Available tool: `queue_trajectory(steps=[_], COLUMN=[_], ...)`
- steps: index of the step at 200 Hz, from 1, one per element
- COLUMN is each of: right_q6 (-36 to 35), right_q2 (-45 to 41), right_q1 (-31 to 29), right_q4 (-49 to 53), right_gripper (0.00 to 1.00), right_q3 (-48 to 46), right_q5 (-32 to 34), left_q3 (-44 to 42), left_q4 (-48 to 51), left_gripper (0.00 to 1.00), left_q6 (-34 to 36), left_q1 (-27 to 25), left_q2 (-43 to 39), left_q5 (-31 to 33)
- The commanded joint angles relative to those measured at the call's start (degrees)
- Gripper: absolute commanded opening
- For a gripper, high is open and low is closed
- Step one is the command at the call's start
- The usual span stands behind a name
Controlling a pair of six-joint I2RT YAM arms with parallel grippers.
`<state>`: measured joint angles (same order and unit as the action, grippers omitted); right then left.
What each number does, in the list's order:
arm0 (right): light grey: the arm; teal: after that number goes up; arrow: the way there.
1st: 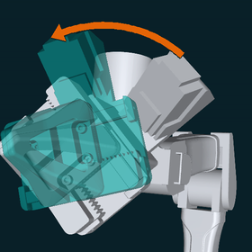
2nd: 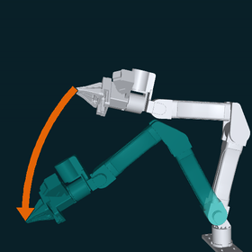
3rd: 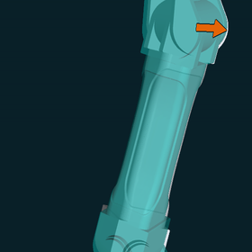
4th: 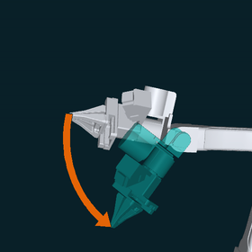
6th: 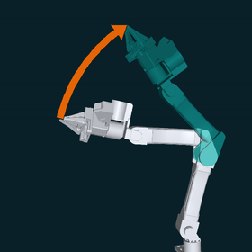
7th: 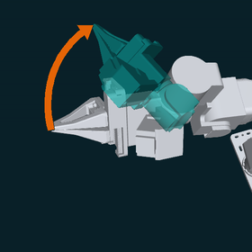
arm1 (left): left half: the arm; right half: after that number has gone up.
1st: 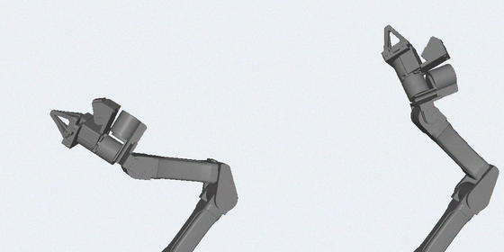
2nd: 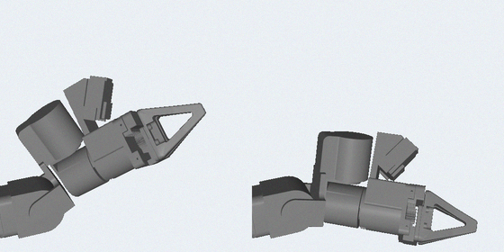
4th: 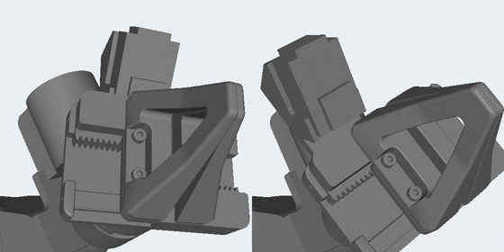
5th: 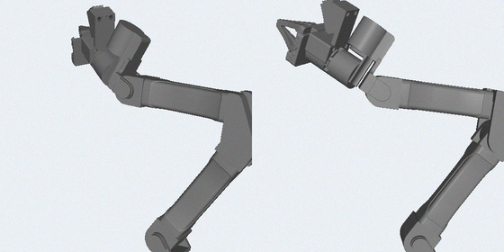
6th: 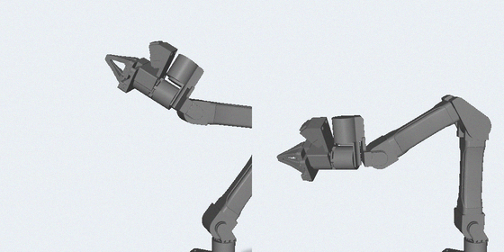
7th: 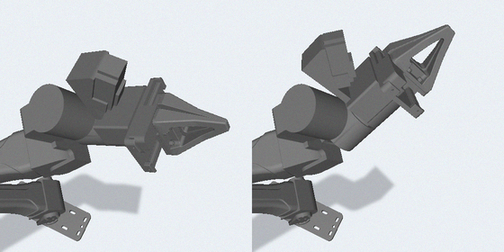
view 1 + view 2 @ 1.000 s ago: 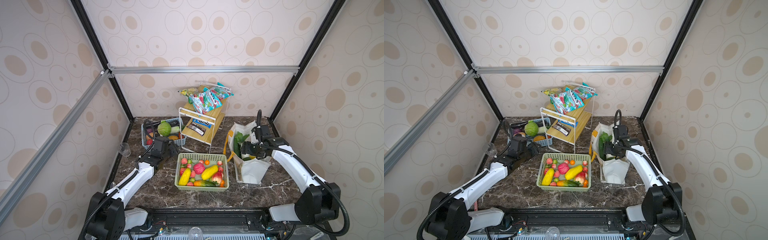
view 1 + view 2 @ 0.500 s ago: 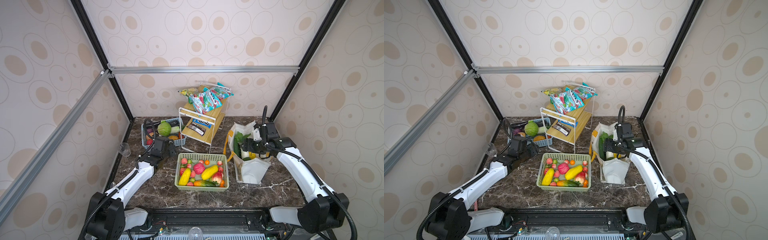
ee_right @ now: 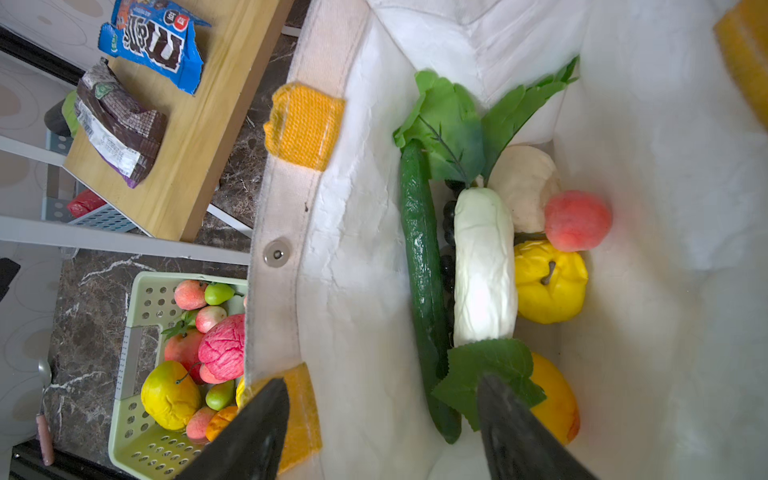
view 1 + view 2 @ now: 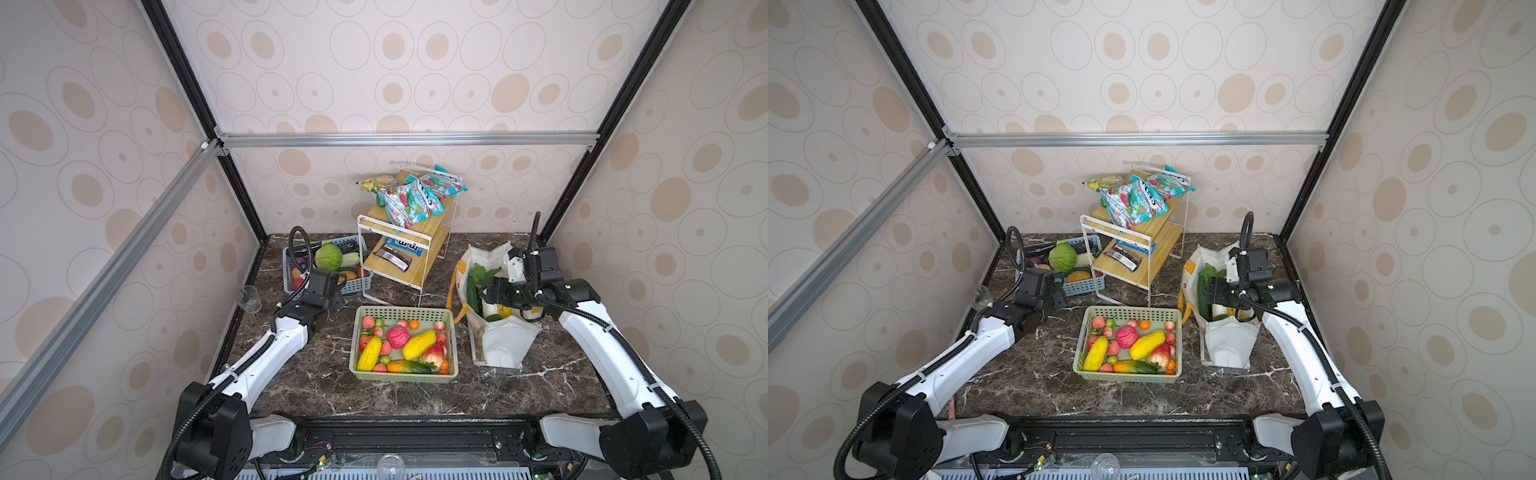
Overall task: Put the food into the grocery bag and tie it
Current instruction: 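Open the right gripper on the cucumber while the left arm moves to the blue basket, then lower the left gripper into the blue basket over the red pepper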
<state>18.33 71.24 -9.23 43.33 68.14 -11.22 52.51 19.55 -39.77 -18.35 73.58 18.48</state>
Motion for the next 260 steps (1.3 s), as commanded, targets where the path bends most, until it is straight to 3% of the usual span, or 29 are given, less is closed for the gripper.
queue_trajectory(steps=[1,103,260], right_q6=[0.8,0.9,0.9], right_q2=[-1.3,-2.5,-0.8], right_q1=[0.4,0.3,0.3], right_q4=[-0.6,-0.8,-1.4], right_gripper=[0.75,0.75,0.75], right_q3=[-1.1,-1.8,-0.9], right_q5=[-1.2,-2.9,-3.0], left_q3=[3.0,12.7,30.4], left_q4=[2.5,2.3,8.8], left_gripper=[0.65,0.66,0.69], left_q6=[3.2,9.3,13.3], left_q1=[0.9,8.1,17.8], left_q2=[1.8,14.0,35.2], left_q5=[3.2,-4.4,-5.8])
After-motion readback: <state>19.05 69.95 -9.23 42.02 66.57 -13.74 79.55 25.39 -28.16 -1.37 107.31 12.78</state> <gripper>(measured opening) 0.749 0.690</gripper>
